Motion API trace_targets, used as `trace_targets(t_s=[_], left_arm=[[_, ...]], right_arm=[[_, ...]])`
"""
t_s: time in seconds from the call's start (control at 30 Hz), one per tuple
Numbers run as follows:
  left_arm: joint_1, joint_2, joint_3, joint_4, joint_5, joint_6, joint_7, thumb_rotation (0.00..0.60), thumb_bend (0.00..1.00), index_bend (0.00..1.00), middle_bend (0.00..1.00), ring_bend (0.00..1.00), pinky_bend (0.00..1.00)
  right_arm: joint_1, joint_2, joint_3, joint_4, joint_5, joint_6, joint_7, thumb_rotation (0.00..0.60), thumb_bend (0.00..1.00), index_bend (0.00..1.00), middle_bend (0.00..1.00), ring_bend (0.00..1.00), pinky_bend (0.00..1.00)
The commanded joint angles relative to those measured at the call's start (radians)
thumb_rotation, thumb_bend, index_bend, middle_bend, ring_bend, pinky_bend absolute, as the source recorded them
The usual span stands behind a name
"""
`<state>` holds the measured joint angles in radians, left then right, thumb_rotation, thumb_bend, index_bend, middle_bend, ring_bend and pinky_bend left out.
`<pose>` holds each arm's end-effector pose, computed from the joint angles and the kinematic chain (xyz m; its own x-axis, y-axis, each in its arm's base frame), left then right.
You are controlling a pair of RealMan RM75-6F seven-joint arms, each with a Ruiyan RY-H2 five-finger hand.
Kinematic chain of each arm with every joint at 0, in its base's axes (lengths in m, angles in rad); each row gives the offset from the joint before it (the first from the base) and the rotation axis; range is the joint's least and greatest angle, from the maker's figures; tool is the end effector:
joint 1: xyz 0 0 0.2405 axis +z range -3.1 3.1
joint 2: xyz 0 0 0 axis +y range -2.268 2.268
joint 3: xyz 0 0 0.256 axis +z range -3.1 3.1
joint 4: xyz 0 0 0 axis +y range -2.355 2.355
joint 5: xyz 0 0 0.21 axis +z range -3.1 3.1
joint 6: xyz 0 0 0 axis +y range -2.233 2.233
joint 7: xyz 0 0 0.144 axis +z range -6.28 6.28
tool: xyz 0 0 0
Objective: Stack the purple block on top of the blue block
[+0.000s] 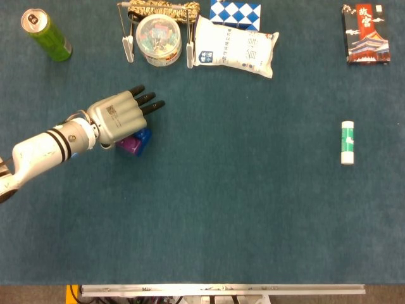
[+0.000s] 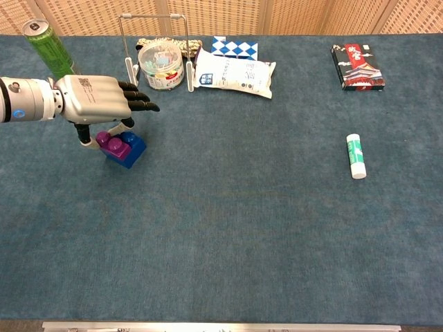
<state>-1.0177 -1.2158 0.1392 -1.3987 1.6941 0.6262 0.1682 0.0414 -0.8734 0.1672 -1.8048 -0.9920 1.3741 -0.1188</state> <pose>-0.1769 0.3589 0.0340 0.9648 0.0314 0.2612 0.1712 -0.8287 -0.5329 -0.3501 -0.1727 0.2442 0.4473 -0.0483 0.8931 -0.7783 0.4709 0.4153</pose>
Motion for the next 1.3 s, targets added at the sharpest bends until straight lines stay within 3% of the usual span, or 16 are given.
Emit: trace_targets(t_s=[0.03, 0.27, 0.47, 0.6, 0.93, 1.13, 1.3], left_arm=[[0.002, 0.012, -0.008, -0.013, -0.013, -0.001, 0.015, 0.600, 0.20, 0.54, 0.00, 0.00, 0.09], [0.017, 0.074, -0.034, -0.084, -0.082, -0.014, 0.100, 0.600, 0.20, 0.25, 0.00, 0.00, 0.10], [0.044, 0.128, -0.052, -0.157, -0.164, -0.016, 0.183, 0.600, 0.20, 0.16, 0.00, 0.00, 0.10], [0.082, 0.184, -0.070, -0.223, -0.239, 0.028, 0.229, 0.600, 0.20, 0.15, 0.00, 0.00, 0.11], [0.284, 0.327, -0.080, -0.445, -0.401, 0.318, 0.322, 0.600, 0.20, 0.24, 0.04, 0.01, 0.19], [0.439, 0.333, -0.063, -0.493, -0.401, 0.513, 0.263, 0.600, 0.20, 0.32, 0.11, 0.06, 0.20], [0.582, 0.284, -0.043, -0.467, -0.356, 0.690, 0.213, 0.600, 0.20, 0.36, 0.16, 0.08, 0.20]], right_arm=[[-0.001, 0.001, 0.000, -0.001, -0.002, 0.001, 0.002, 0.600, 0.00, 0.30, 0.28, 0.15, 0.24], [-0.001, 0.003, -0.002, -0.005, -0.010, 0.000, 0.007, 0.600, 0.00, 0.30, 0.28, 0.15, 0.24], [-0.002, 0.005, -0.007, -0.011, -0.024, -0.001, 0.008, 0.600, 0.00, 0.30, 0.28, 0.15, 0.24], [-0.003, 0.007, -0.009, -0.013, -0.031, 0.000, 0.011, 0.600, 0.00, 0.30, 0.28, 0.15, 0.24], [0.000, 0.002, -0.018, -0.021, -0.048, -0.001, 0.001, 0.600, 0.00, 0.30, 0.28, 0.15, 0.24], [0.005, -0.006, -0.024, -0.025, -0.053, -0.003, -0.021, 0.600, 0.00, 0.30, 0.28, 0.15, 0.24], [0.014, -0.017, -0.030, -0.027, -0.053, -0.013, -0.044, 0.600, 0.00, 0.30, 0.28, 0.15, 0.24]])
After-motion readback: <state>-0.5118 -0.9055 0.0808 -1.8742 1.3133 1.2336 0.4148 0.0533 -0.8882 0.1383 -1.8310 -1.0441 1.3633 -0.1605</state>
